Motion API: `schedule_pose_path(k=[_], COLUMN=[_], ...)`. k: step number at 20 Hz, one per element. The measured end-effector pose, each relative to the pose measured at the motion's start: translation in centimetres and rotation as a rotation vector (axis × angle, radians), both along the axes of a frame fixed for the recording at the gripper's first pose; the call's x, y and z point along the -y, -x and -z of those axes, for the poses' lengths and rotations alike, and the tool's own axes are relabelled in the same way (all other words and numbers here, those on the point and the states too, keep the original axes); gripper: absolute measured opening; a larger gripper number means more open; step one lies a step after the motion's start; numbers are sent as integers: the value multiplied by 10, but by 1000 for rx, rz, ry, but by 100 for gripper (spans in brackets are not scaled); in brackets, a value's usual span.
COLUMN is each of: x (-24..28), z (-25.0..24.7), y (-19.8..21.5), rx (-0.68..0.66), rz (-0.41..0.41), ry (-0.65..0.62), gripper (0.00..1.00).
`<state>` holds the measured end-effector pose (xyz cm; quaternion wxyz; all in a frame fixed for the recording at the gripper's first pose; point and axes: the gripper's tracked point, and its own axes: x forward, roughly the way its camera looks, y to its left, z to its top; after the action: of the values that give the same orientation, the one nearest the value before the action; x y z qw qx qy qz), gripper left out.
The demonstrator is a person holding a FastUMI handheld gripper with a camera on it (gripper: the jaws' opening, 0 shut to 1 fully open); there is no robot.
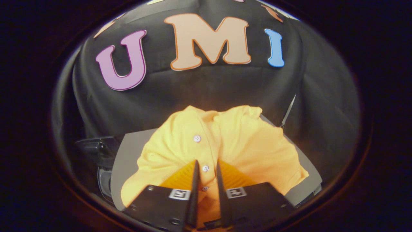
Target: Put the clothes into the washing machine and then close the washing machine lid.
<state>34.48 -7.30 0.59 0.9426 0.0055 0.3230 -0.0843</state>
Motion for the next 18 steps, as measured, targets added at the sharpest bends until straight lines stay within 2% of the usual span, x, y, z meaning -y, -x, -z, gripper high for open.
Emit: schedule_pose_path(k=[2, 3, 5, 8, 12, 18], x=[-18, -23, -27, -22, -32, -61], z=[0, -3, -22, -50, -99, -149], y=[7, 7, 3, -4, 7, 26], rx=[40, 42, 146, 220, 307, 356], rz=[-74, -101, -93, -101, -119, -153], ry=[-62, -138, -235, -203, -171, -154], gripper=[10, 5, 1, 0, 0, 0])
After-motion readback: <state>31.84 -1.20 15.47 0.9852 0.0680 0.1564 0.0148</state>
